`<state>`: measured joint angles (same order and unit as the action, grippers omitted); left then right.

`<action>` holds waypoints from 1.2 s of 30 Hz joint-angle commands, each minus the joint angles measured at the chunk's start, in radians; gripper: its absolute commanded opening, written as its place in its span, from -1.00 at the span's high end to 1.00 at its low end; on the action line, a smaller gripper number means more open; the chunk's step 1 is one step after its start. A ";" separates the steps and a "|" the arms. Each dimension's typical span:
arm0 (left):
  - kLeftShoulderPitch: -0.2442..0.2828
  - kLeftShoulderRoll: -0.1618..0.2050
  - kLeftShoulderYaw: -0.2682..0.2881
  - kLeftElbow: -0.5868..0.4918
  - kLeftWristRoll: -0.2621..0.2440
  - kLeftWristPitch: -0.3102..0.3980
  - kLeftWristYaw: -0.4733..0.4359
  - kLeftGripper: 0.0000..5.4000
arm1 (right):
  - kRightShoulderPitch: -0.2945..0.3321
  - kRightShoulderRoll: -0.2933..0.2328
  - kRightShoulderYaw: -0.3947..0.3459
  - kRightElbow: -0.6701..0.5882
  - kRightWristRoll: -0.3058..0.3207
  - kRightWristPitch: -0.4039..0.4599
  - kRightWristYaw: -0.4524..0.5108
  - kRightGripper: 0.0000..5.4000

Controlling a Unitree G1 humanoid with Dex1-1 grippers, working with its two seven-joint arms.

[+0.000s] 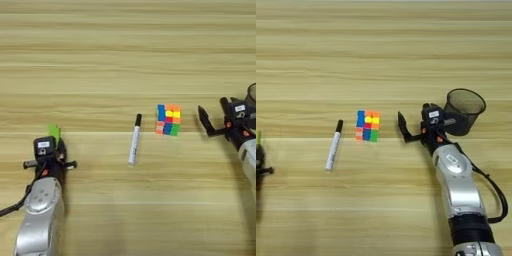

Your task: Move the objects on the table

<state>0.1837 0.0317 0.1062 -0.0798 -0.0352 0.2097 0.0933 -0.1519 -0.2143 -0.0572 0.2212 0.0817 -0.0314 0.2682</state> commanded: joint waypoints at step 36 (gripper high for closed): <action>0.015 -0.122 -0.310 0.114 0.066 0.004 0.021 0.51 | -0.020 0.005 0.002 -0.011 -0.001 0.009 -0.005 -1.00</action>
<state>0.1687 -0.0468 -0.1926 -0.0261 0.0330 0.1763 0.1130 -0.1520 -0.2129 -0.0572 0.2203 0.0816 -0.0311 0.2681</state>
